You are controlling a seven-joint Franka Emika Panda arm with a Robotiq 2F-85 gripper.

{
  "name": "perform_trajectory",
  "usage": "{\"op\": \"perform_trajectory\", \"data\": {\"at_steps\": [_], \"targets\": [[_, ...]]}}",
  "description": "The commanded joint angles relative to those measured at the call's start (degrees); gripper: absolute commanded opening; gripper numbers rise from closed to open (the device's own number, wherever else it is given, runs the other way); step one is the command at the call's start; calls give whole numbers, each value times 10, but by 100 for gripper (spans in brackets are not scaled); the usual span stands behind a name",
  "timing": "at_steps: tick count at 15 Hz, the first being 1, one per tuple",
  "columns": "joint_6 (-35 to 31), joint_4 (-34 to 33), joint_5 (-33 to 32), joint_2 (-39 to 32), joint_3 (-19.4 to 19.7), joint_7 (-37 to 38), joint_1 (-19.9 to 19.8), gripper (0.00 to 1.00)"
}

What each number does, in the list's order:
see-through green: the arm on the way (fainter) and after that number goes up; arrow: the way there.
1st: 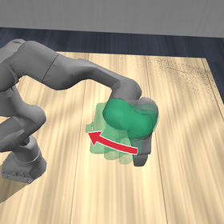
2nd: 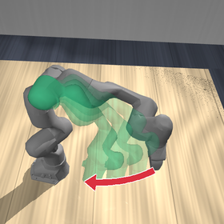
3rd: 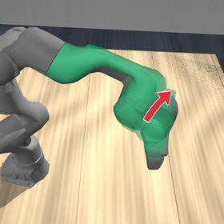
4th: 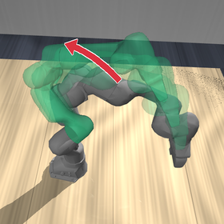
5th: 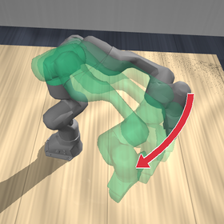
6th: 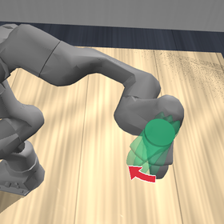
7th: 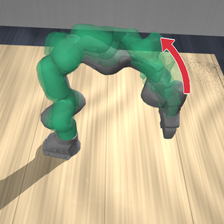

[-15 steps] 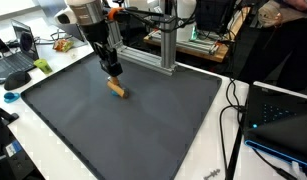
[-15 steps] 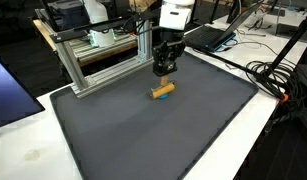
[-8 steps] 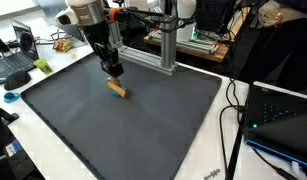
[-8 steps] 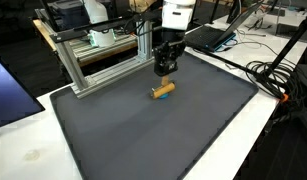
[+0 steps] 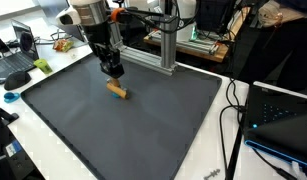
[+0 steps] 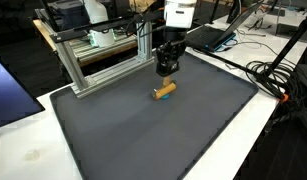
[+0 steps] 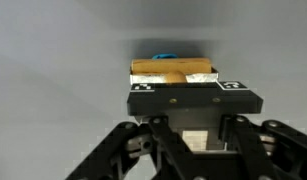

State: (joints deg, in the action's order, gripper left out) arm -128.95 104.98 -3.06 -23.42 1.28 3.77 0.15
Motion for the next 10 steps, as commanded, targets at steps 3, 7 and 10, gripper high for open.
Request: {"op": "perform_trajectory", "data": {"at_steps": [3,7,10], "targets": [[-52,58,-35,44,0,5,20,22],[-63,87,-61,74,4,18,34,22],[-79,111,-83,109,5,31,39,22]]}}
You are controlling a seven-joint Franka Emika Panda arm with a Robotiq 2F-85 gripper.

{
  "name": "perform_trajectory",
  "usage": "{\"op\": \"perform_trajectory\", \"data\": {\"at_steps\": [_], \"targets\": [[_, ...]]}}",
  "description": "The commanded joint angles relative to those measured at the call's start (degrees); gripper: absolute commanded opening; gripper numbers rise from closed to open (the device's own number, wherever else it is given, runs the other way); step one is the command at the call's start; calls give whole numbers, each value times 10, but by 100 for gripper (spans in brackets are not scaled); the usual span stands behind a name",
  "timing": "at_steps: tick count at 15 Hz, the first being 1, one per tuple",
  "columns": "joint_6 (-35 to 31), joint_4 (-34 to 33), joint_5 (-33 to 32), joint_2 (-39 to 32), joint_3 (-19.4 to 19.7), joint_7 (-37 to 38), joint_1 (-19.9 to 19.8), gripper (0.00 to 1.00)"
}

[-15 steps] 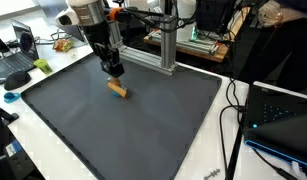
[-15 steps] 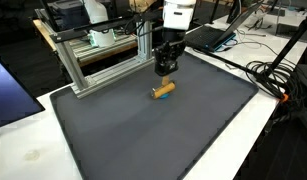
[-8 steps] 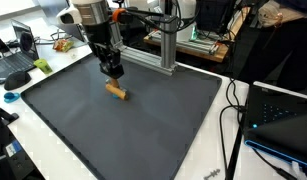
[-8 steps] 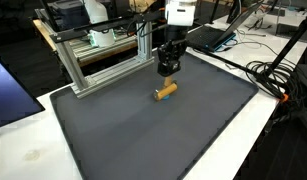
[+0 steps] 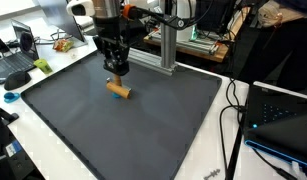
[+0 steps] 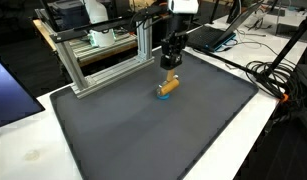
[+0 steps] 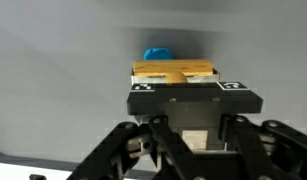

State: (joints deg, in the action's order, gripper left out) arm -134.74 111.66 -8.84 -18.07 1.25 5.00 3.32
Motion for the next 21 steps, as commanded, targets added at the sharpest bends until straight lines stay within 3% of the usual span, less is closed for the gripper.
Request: {"op": "perform_trajectory", "data": {"at_steps": [1,4,8,13,21], "targets": [[-16,47,-21,66,3,21,4,22],[62,22,58,84,-3,47,-13,22],[126,-13,103,95,12,104,-31,22],[128,-31,108,92,27,230,-40,22],[114,-24,72,95,26,530,-10,22]]}}
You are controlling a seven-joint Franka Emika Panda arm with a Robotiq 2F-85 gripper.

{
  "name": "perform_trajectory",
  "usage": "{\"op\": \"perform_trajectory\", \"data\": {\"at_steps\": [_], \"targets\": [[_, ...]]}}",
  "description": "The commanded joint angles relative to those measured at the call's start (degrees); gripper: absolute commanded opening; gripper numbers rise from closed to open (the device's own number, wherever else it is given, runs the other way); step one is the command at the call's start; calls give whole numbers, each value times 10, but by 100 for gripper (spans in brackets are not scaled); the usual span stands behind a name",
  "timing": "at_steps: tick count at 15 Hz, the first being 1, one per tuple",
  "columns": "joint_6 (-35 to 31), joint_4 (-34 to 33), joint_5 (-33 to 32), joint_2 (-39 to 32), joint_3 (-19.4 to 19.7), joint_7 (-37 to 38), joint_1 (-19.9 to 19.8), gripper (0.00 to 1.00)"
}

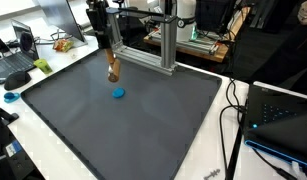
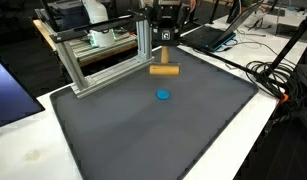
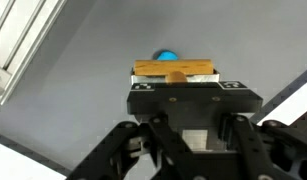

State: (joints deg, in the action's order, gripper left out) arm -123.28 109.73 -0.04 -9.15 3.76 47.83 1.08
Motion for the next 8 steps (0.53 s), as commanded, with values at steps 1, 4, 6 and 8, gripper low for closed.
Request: {"op": "perform_trajectory", "data": {"at_steps": [1,4,6,8], "targets": [[-4,-6,-24,5,1,140,17,22],[-32,5,-64,10,1,252,29,22],[-17,-2,-48,0,-6,215,19,47],[-22,-2,-53,0,-6,233,22,47]]}}
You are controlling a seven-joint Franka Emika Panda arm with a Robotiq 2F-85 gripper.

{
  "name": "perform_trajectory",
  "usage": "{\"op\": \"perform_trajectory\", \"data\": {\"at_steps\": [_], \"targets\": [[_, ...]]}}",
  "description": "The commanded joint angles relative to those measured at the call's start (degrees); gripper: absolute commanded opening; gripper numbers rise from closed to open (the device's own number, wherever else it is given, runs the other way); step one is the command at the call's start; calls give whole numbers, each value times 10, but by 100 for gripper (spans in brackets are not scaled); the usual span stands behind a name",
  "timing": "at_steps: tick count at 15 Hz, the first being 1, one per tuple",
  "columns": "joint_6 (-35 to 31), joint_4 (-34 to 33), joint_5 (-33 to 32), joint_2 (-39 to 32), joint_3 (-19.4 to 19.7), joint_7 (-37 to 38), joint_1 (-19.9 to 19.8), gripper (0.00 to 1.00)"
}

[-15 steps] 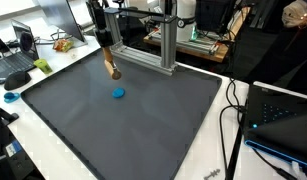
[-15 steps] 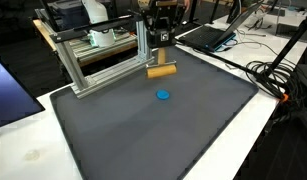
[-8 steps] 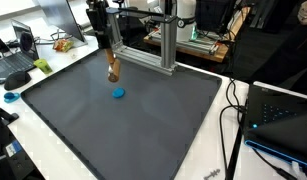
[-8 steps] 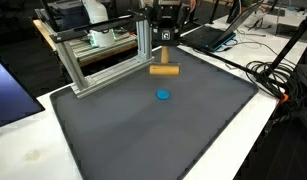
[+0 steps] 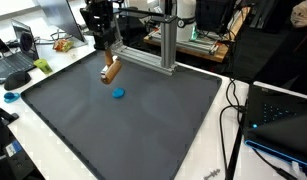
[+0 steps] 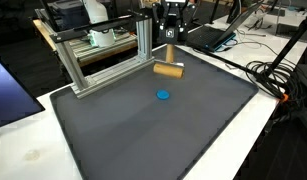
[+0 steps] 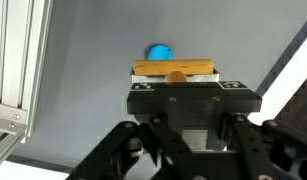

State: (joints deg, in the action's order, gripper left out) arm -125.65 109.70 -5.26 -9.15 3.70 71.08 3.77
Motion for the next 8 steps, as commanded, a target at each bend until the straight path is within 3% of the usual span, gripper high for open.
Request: {"op": "perform_trajectory", "data": {"at_steps": [1,2,3,8], "targets": [[1,-1,-1,0,-5,3,-5,47],[1,-1,-1,0,-5,4,-5,47],[6,-17,-1,-18,-4,6,-7,22],[-16,-22,35,-68,-2,-25,-17,22]]}}
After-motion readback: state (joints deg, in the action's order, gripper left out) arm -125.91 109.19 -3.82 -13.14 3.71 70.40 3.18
